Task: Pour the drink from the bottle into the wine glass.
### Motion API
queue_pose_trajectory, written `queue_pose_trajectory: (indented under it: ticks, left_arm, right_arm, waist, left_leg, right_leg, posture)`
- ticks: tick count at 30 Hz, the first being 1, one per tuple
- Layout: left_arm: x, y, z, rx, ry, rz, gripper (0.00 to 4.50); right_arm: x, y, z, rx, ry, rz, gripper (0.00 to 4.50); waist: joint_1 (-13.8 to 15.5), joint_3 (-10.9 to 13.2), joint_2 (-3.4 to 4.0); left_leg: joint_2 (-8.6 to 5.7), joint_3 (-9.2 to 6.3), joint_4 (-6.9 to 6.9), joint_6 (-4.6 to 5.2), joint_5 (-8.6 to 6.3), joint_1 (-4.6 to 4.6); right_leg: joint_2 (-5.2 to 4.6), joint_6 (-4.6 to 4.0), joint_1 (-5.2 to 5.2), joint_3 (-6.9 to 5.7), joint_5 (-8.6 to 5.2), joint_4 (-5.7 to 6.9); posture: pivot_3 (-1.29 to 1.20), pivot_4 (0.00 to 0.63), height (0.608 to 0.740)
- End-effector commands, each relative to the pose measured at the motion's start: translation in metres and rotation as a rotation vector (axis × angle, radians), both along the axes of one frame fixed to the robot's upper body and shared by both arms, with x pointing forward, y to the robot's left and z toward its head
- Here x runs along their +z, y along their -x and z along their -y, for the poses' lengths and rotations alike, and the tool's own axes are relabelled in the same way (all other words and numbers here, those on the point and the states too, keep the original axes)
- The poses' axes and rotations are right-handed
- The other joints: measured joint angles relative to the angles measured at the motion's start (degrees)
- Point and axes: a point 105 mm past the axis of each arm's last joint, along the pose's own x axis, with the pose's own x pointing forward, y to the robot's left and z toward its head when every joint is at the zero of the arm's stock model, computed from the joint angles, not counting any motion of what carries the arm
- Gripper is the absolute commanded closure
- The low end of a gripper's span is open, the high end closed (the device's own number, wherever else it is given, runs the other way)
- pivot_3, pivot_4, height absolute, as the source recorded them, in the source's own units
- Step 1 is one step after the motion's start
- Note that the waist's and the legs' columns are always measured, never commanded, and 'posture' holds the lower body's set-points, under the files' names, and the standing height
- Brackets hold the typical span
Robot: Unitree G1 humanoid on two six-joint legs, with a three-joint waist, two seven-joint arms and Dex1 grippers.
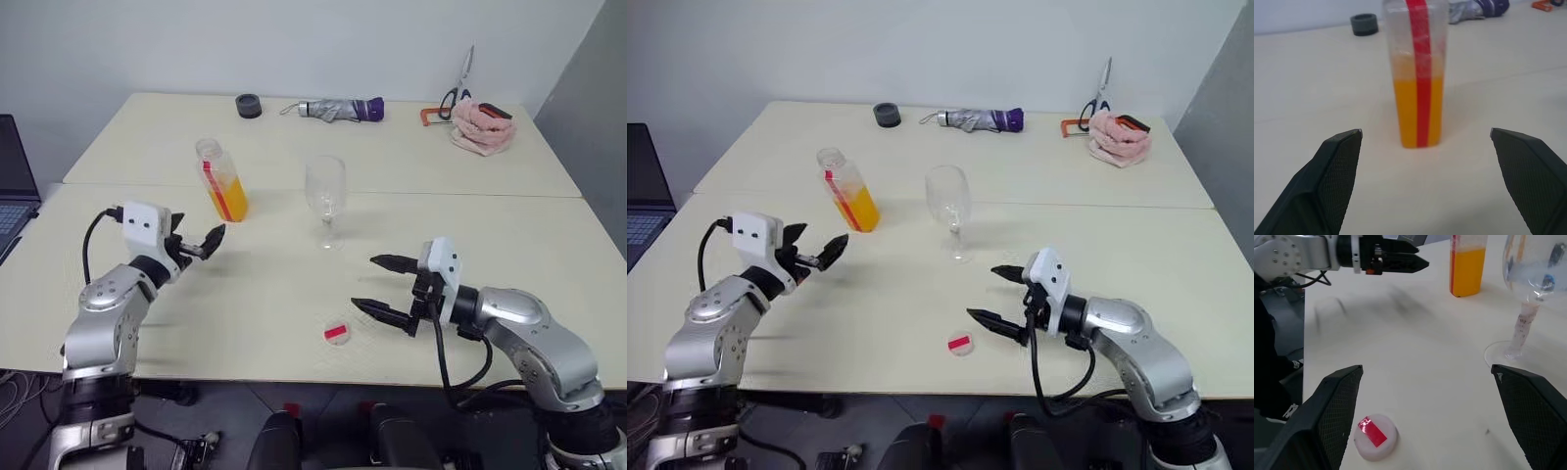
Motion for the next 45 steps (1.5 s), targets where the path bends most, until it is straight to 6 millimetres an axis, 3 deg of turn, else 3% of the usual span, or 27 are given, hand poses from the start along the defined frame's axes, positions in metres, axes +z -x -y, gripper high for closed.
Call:
queue_pose_trajectory:
  ticks: [1, 10, 33, 42, 45]
  left_arm:
    - [0.012, -0.006, -0.007, 0.018, -0.011, 0.048, 0.00]
    - [0.019, -0.023, -0.004, -0.011, -0.024, 0.063, 0.00]
    - [0.037, -0.068, 0.015, -0.090, -0.025, 0.100, 0.00]
    - [0.035, -0.077, 0.018, -0.096, -0.014, 0.094, 0.00]
    - [0.034, -0.079, 0.017, -0.090, -0.006, 0.092, 0.90]
  right_arm:
    - [0.017, 0.006, 0.000, 0.020, -0.010, 0.061, 0.02]
    - [0.038, 0.010, -0.001, 0.011, -0.030, 0.156, 0.02]
    - [0.041, 0.008, -0.004, 0.004, -0.019, 0.190, 0.02]
    - [0.041, 0.007, -0.005, -0.001, -0.015, 0.196, 0.02]
    - [0.041, 0.007, -0.005, 0.000, -0.016, 0.198, 0.00]
  waist:
    - [-0.1, 0.0, 0.00]
    - [0.0, 0.0, -0.01]
    - [0.0, 0.0, -0.02]
    - [-0.1, 0.0, -0.02]
    - [-0.1, 0.0, -0.02]
  left_leg:
    - [0.00, 0.01, 0.00, 0.00, 0.00, 0.00]
    - [0.00, -0.01, 0.00, 0.00, 0.00, -0.03]
    - [-0.01, -0.03, 0.02, 0.00, 0.00, -0.05]
    - [-0.01, -0.02, 0.02, 0.00, 0.00, -0.05]
    - [-0.02, -0.03, 0.02, 0.00, 0.00, -0.06]
  right_leg:
    - [0.00, 0.00, 0.00, 0.00, 0.00, 0.00]
    - [0.01, 0.00, 0.00, -0.02, 0.00, -0.01]
    - [0.03, -0.01, -0.01, -0.06, 0.00, -0.01]
    - [0.04, -0.01, -0.01, -0.06, 0.00, 0.00]
    - [0.04, -0.01, -0.01, -0.06, 0.00, 0.00]
  posture:
    - [0.00, 0.150, 0.740]
    - [0.00, 0.150, 0.740]
    - [0.00, 0.150, 0.740]
    - [0.00, 0.150, 0.740]
    - [0.00, 0.150, 0.740]
